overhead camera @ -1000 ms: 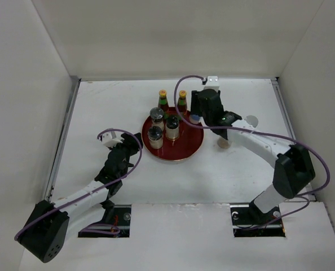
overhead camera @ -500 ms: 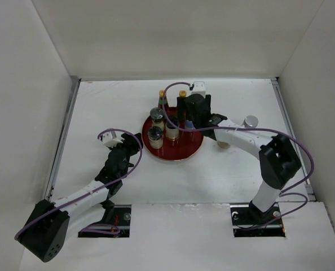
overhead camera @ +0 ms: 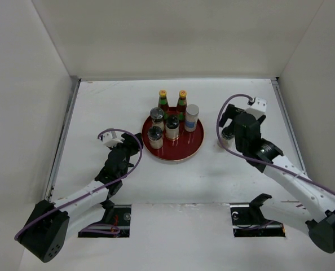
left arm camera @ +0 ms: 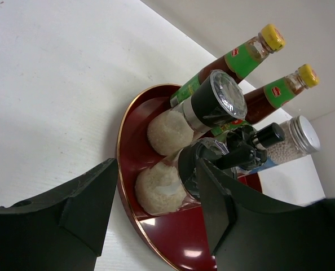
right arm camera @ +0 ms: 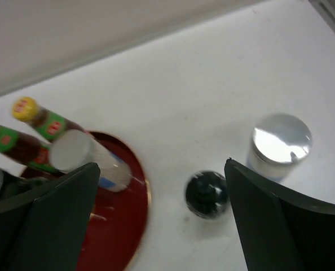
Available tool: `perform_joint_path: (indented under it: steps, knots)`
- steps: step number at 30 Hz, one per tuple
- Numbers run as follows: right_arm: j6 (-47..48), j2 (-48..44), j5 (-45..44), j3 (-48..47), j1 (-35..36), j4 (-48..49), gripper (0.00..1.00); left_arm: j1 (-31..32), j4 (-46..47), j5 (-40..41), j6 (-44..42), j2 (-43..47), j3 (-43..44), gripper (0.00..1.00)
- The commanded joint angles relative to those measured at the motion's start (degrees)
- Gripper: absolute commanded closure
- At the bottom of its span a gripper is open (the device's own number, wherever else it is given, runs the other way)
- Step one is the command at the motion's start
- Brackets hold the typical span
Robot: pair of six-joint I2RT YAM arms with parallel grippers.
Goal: Organize the condiment bottles
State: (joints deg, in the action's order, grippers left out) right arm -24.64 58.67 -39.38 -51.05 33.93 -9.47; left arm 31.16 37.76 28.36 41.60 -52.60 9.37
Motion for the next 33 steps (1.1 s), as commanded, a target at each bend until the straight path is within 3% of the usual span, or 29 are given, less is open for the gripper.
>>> perform_joint_path:
  steps: [1,16,19,22,25,30,33]
  knots:
    - [-7.3,0.3,0.3,5.9,-1.8,-8.7,0.01,-0.2,3.0,-0.8,0.7,0.4,0.3,0.44]
    - [-4.3,14.0,11.6,6.8,-10.6,2.8,0.05,-0.3,3.0,-0.8,0.8,-0.2,0.4,0.44]
    - [-3.7,16.1,12.1,6.1,-10.8,3.5,0.15,-0.4,3.0,-0.8,0.7,0.0,0.4,0.44]
    - [-2.5,15.2,10.4,6.2,-10.6,4.8,0.37,-0.4,3.0,-0.7,0.7,0.0,0.3,0.44]
    - [-0.9,11.7,7.0,6.3,-7.8,5.3,0.45,-0.4,3.0,-0.8,0.8,-0.5,0.4,0.44]
    - [-0.1,6.5,6.3,3.7,-0.1,3.2,0.48,-0.4,3.0,-0.6,0.7,0.0,0.3,0.44]
    - [-2.0,8.4,7.5,0.4,6.0,3.1,0.48,-0.4,3.0,-0.6,0.7,-0.1,0.3,0.44]
